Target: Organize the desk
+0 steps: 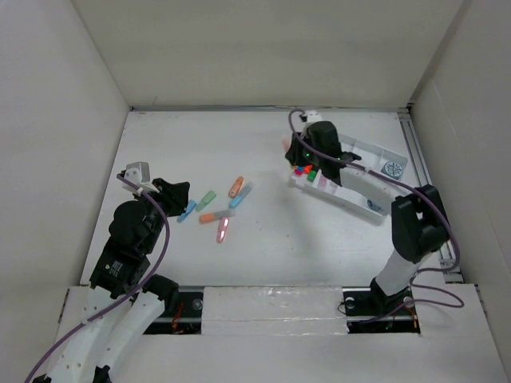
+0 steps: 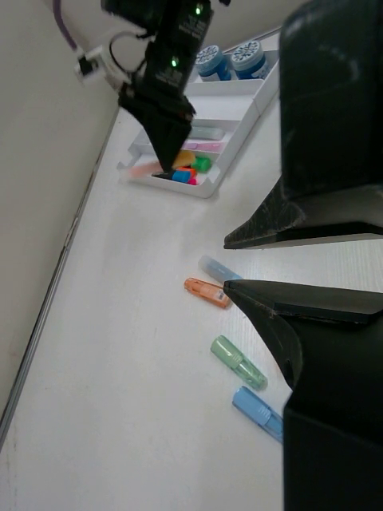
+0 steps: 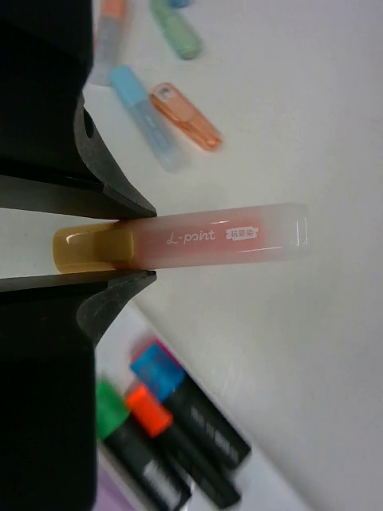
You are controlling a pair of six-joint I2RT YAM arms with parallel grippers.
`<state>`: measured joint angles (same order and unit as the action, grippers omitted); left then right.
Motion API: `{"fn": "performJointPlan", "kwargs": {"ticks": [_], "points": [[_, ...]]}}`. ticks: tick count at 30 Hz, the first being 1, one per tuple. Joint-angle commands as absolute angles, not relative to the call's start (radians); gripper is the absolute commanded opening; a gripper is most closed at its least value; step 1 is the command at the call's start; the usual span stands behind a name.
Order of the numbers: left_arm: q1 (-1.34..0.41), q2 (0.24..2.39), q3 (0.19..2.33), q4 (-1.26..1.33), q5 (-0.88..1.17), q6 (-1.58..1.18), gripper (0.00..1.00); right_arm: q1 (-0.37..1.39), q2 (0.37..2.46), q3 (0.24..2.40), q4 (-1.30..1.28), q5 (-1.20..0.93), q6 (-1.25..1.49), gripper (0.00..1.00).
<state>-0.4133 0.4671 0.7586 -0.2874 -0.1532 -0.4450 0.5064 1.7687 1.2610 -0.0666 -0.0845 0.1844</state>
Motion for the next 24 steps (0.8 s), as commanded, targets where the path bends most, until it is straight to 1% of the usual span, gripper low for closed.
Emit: {"fn": "performJointPlan", "kwargs": {"ticks": [1,4,5,9,12,15,16,17,18,19,20,22,24], "points": [[-0.416,0.459,0.746,-0.247,-0.143,-0.433,0.19,0.414,1.674,1.172,0.133,0.030,0.385,0.06],[-0.416,0.454,0.747,-0.247,-0.143,-0.431,0.19,0.299,1.614,1.057,0.182,0.048,0.507,0.06],[-0.416,0.456,0.747,-0.247,-0.143,-0.431,0.19,0.246,1.586,0.984,0.217,0.048,0.559,0.06],[-0.416,0.459,0.746,-0.249,-0.140,-0.431,0.19,0.169,1.595,0.960,0.227,0.041,0.591,0.08],[-0.416,0.462,0.744,-0.248,-0.141,-0.431,0.19,0.158,1.617,1.011,0.176,0.049,0.578,0.08],[-0.416,0.463,0.745,-0.249,-0.141,-0.431,0.19,0.149,1.644,1.041,0.150,0.098,0.580,0.08],[-0.416,0.463,0.746,-0.249,-0.143,-0.433,0.19,0.138,1.651,1.052,0.144,0.122,0.584,0.09],[-0.416,0.463,0.744,-0.249,-0.143,-0.431,0.19,0.138,1.651,1.055,0.141,0.129,0.584,0.25],[-0.416,0.465,0.744,-0.250,-0.143,-0.431,0.19,0.129,1.649,1.060,0.141,0.130,0.581,0.36],[-0.416,0.465,0.744,-0.250,-0.141,-0.431,0.19,0.129,1.646,1.069,0.137,0.126,0.581,0.45],[-0.416,0.466,0.747,-0.247,-0.141,-0.431,0.19,0.129,1.640,1.074,0.126,0.126,0.581,0.59],[-0.416,0.468,0.746,-0.248,-0.140,-0.431,0.19,0.129,1.628,1.078,0.115,0.127,0.572,0.67],[-0.416,0.465,0.746,-0.250,-0.141,-0.431,0.19,0.129,1.603,1.069,0.109,0.140,0.572,0.68]]}}
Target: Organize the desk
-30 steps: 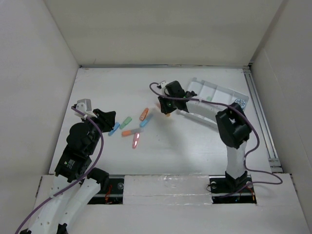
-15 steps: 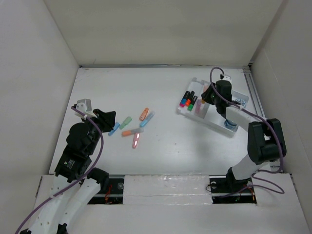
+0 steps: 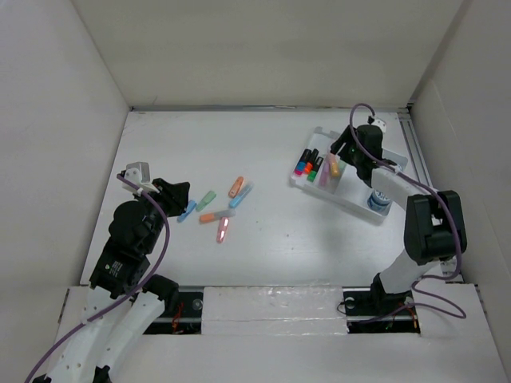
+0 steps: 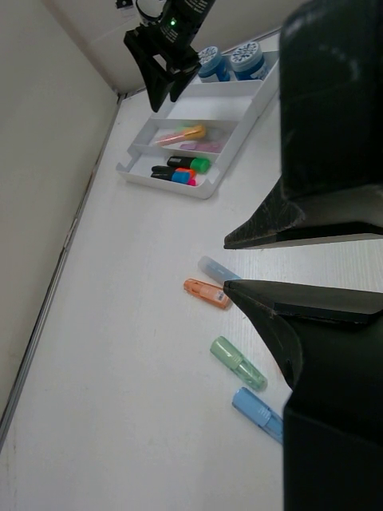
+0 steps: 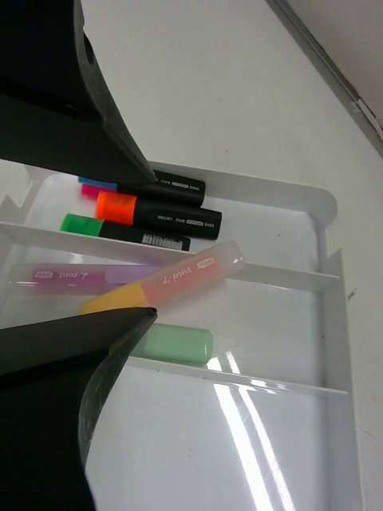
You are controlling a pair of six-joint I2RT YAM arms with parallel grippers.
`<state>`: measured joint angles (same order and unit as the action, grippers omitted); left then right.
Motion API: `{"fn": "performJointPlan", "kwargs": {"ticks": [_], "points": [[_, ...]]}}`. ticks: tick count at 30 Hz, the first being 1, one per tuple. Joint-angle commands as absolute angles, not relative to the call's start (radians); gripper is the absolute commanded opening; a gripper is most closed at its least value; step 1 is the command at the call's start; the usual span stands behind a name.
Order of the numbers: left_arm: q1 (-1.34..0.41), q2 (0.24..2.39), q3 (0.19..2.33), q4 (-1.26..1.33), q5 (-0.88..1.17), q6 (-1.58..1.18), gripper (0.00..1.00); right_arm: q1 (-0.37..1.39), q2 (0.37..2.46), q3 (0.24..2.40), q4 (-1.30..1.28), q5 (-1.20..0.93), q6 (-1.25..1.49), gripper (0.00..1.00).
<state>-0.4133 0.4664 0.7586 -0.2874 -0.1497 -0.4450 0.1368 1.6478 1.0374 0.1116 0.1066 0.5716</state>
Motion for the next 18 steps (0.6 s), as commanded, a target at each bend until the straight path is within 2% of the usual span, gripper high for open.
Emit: {"fn": "performJointPlan", "kwargs": {"ticks": [1,2,5,7,14,15,16,18], "points": [[-0.416,0.465,0.746,-0.250,-0.143,-0.431,0.19,0.129,1.591,1.062,0.112,0.140,0.572,0.68],[-0.416,0.465,0.747,-0.250,-0.141,-0.433,0.19,0.138,1.579,1.043,0.120,0.127,0.572,0.63],[-0.416,0.463,0.746,-0.249,-0.141,-0.431,0.19,0.204,1.542,1.011,0.164,0.052,0.566,0.21],[-0.416,0.465,0.746,-0.250,-0.144,-0.433,0.19,0.327,1.551,1.008,0.163,0.037,0.548,0.01],[-0.416,0.465,0.747,-0.253,-0.147,-0.433,0.19,0.733,1.715,1.100,0.089,0.114,0.532,0.01],[-0.416,0.465,0.747,-0.253,-0.146,-0.433,0.19,0.768,1.733,1.110,0.087,0.114,0.523,0.04],[-0.416,0.466,0.747,-0.252,-0.146,-0.433,0.19,0.800,1.747,1.139,0.075,0.123,0.515,0.13],[-0.416,0.466,0.747,-0.250,-0.144,-0.433,0.19,0.883,1.796,1.172,0.060,0.143,0.468,0.23]]}}
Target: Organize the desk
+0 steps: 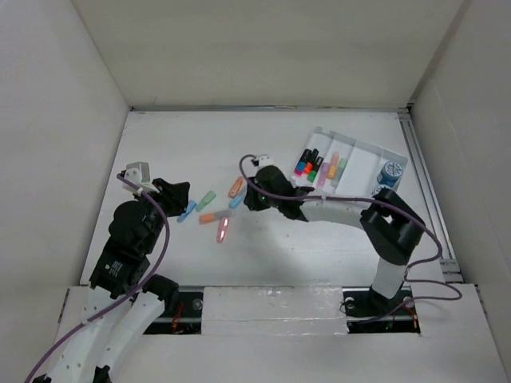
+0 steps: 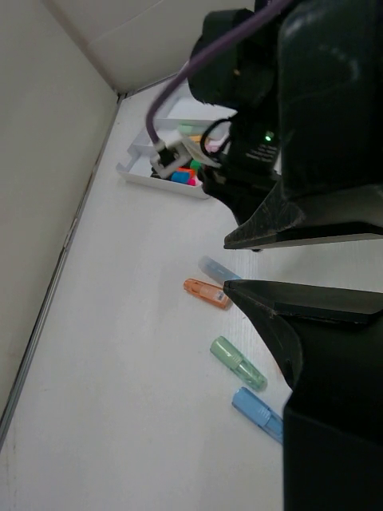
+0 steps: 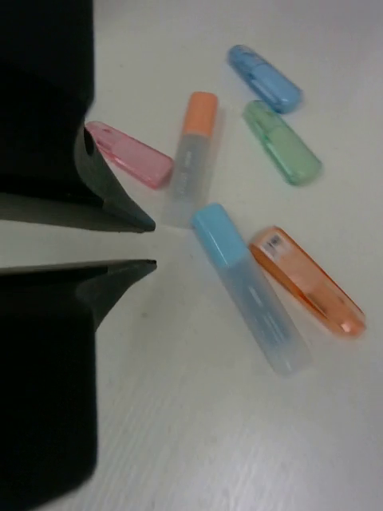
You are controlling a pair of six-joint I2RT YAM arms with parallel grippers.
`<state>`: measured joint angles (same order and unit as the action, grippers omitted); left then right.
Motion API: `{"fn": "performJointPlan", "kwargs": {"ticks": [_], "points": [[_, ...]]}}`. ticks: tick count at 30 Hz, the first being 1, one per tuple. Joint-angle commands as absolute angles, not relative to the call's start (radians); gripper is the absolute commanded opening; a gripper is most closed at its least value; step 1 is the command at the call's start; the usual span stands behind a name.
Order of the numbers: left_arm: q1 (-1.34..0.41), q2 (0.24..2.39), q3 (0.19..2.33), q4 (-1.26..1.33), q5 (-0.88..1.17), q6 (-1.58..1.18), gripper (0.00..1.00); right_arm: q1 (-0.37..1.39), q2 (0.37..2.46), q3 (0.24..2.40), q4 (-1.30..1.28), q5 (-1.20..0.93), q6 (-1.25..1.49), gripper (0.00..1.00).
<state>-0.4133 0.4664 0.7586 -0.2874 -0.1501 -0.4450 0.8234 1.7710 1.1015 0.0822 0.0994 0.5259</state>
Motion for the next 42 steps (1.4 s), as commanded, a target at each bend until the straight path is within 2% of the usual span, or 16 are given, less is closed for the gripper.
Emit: {"fn": "performJointPlan", "kwargs": {"ticks": [1,3,5,9,15,18,19,24,26,29,33,34,36,37,39,42], "points": [[-0.416,0.468,0.747,-0.252,-0.146,-0.433,0.19,0.905,1.811,1.192,0.029,0.144,0.454,0.30],[-0.416,0.466,0.749,-0.250,-0.144,-0.431,0.19,0.948,1.853,1.245,0.003,0.155,0.442,0.35],[-0.416,0.466,0.747,-0.250,-0.144,-0.433,0.19,0.957,1.877,1.275,0.003,0.140,0.434,0.44],[-0.416,0.471,0.749,-0.250,-0.144,-0.433,0.19,0.966,1.936,1.321,0.012,0.045,0.379,0.49],[-0.416,0.474,0.752,-0.261,-0.153,-0.436,0.19,1.005,2.060,1.559,-0.169,0.032,0.224,0.54],[-0.416,0.463,0.770,-0.291,-0.210,-0.457,0.18,1.025,2.121,1.627,-0.199,0.044,0.167,0.62],[-0.416,0.457,0.781,-0.301,-0.245,-0.465,0.18,1.025,2.144,1.638,-0.196,0.032,0.155,0.67],[-0.416,0.446,0.805,-0.353,-0.368,-0.517,0.17,1.025,2.209,1.710,-0.256,0.008,0.101,0.69],[-0.416,0.443,0.805,-0.354,-0.373,-0.518,0.17,1.025,2.224,1.721,-0.262,-0.046,0.087,0.71],[-0.416,0.442,0.802,-0.348,-0.362,-0.514,0.17,1.046,2.258,1.758,-0.301,-0.015,0.058,0.72],[-0.416,0.440,0.804,-0.347,-0.364,-0.514,0.17,1.046,2.279,1.766,-0.319,0.073,0.054,0.69],[-0.416,0.439,0.804,-0.350,-0.365,-0.514,0.17,1.046,2.278,1.758,-0.307,0.115,0.060,0.61],[-0.416,0.440,0.802,-0.344,-0.362,-0.514,0.17,1.046,2.275,1.731,-0.295,0.146,0.072,0.52],[-0.416,0.440,0.801,-0.344,-0.356,-0.514,0.17,1.046,2.266,1.720,-0.282,0.176,0.075,0.41],[-0.416,0.442,0.799,-0.339,-0.348,-0.511,0.17,1.046,2.258,1.689,-0.262,0.195,0.084,0.32],[-0.416,0.440,0.798,-0.339,-0.344,-0.509,0.17,1.046,2.235,1.661,-0.233,0.195,0.104,0.26]]}}
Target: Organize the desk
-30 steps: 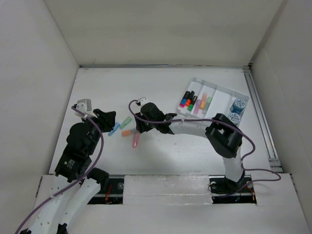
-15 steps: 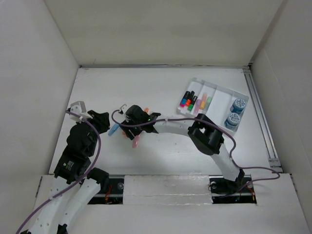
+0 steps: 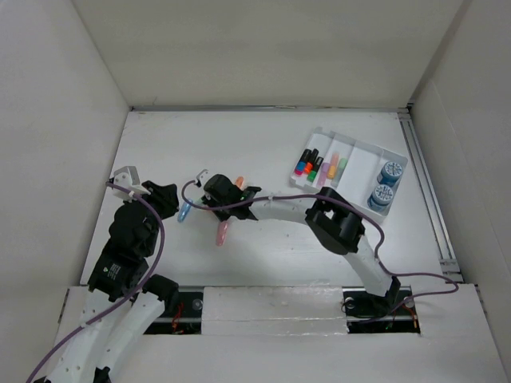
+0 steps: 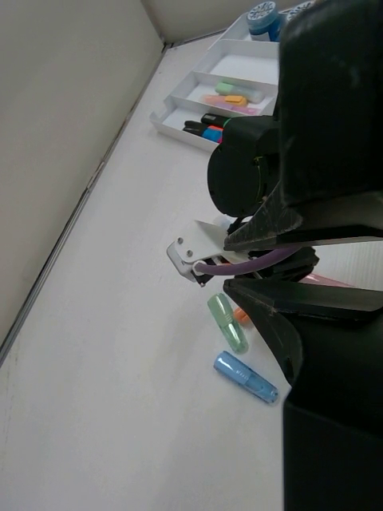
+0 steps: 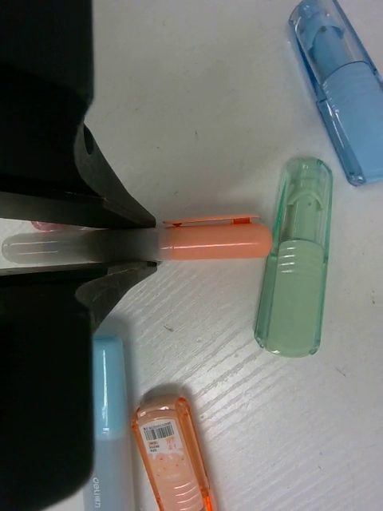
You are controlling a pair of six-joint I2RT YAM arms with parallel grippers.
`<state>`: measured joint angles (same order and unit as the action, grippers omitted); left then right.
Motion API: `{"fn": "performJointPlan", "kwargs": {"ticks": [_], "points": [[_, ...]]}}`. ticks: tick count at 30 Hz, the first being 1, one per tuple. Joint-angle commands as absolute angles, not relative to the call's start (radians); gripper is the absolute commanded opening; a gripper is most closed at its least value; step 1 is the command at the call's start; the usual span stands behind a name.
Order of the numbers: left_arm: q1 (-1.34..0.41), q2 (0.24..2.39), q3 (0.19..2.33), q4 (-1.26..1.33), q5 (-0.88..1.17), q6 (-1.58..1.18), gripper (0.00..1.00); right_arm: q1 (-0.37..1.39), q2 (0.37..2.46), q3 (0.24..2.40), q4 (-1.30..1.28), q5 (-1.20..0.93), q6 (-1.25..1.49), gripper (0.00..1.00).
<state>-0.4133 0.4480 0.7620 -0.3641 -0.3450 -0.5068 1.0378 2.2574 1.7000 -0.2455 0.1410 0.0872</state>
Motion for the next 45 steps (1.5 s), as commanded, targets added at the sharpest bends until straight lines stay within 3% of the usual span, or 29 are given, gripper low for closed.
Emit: {"fn": "performJointPlan", "kwargs": {"ticks": [1,11,15,18,26,33,40,45], "points": [[-0.416,0.443,0.798,-0.336,-0.341,-0.509,0.17,1.036,2.226,1.642,-0.206,0.181,0.106,0.24],[-0.416,0.440,0.792,-0.327,-0.324,-0.502,0.18,1.005,2.094,1.571,-0.071,0.201,0.170,0.06],[-0.416,0.442,0.776,-0.308,-0.285,-0.489,0.18,0.941,1.911,1.431,0.049,0.163,0.225,0.03],[-0.416,0.466,0.738,-0.241,-0.148,-0.445,0.26,0.873,1.791,1.312,0.101,0.159,0.281,0.03],[-0.416,0.494,0.736,-0.226,-0.087,-0.422,0.29,0.444,1.539,1.023,0.149,0.167,0.508,0.02],[-0.416,0.508,0.732,-0.216,-0.060,-0.407,0.30,0.174,1.502,0.927,0.158,0.094,0.588,0.03],[-0.416,0.515,0.732,-0.218,-0.058,-0.405,0.31,0.063,1.652,1.051,0.141,0.023,0.591,0.12],[-0.416,0.515,0.733,-0.218,-0.064,-0.405,0.31,0.054,1.713,1.138,0.098,0.035,0.586,0.41]]}}
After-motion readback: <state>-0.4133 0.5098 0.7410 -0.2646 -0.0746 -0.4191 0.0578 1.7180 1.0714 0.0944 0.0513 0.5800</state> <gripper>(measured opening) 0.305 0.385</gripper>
